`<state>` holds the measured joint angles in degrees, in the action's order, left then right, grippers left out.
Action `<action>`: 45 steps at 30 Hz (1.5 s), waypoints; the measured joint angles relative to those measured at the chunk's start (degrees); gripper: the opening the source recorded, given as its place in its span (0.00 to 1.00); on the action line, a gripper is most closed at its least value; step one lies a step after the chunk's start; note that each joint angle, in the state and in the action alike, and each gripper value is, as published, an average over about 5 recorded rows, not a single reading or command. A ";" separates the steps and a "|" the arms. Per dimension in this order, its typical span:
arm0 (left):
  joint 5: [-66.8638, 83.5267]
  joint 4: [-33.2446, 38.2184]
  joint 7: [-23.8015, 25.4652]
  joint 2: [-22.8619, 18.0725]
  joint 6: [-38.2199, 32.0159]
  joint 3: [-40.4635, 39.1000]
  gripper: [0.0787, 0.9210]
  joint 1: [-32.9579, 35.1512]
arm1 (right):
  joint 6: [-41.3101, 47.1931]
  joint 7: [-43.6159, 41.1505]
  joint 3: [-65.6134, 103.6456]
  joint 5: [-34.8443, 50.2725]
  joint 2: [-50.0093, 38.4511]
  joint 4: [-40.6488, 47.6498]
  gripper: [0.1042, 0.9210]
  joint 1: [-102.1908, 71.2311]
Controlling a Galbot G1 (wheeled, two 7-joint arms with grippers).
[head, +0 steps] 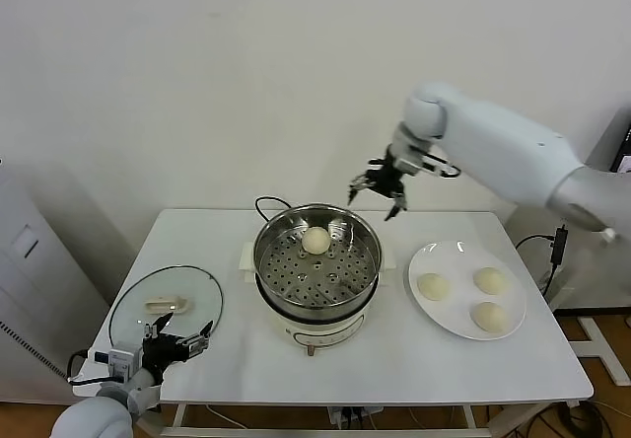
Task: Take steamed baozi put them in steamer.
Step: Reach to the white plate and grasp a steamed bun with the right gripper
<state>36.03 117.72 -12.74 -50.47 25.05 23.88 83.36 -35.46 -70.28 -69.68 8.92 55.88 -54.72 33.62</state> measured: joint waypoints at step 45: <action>-0.33 1.09 -0.12 -0.59 0.15 0.57 0.88 2.13 | 23.07 4.99 15.14 -8.57 -0.44 16.98 0.88 -25.53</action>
<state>35.70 118.81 -12.86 -51.06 25.20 24.45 85.49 -12.39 -65.29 -54.54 0.35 55.45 -37.74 8.09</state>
